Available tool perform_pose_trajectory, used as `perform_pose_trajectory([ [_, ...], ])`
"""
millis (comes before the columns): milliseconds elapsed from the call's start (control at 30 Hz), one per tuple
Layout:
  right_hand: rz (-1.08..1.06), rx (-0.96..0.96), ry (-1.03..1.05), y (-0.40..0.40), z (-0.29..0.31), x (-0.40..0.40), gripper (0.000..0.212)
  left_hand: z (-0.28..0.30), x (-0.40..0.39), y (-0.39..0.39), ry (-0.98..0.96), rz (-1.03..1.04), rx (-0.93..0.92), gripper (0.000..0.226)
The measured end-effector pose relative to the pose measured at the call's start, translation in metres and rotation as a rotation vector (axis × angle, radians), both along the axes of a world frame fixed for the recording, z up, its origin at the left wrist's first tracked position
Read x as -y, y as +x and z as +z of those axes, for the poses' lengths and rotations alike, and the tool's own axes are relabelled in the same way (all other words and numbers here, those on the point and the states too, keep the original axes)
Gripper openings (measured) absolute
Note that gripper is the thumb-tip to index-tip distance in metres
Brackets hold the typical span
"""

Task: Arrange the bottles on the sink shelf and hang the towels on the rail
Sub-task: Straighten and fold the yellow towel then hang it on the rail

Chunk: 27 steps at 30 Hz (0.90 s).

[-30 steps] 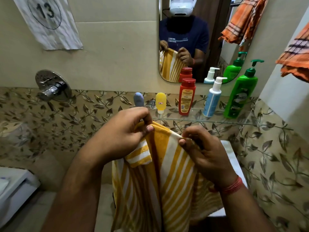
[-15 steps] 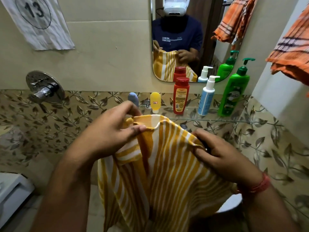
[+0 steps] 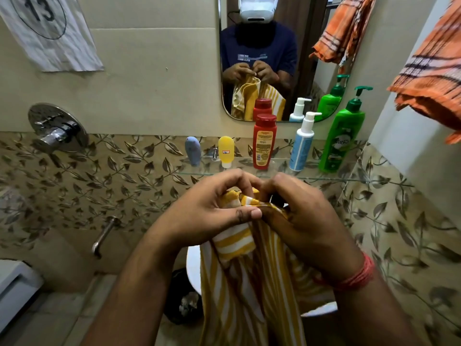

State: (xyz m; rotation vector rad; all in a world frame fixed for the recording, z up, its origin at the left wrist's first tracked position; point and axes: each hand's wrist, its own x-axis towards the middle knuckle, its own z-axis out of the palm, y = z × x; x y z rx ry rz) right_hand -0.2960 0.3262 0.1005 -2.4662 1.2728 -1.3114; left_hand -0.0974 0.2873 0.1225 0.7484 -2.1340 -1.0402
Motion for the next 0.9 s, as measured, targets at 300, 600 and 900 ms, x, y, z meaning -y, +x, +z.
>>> perform_pose_trajectory([
  [300,0.060,0.139,0.145,-0.013,-0.007,0.000,0.013,-0.003,0.001,-0.004,-0.032,0.078,0.004,0.005],
  [600,0.261,0.197,0.547,-0.021,-0.026,0.004,0.019,0.005,-0.003,-0.010,-0.236,0.166,0.040,0.013],
  [900,0.110,-0.246,0.763,-0.061,-0.055,0.007,0.016,0.006,0.010,0.009,-0.284,0.626,-0.367,0.032],
])
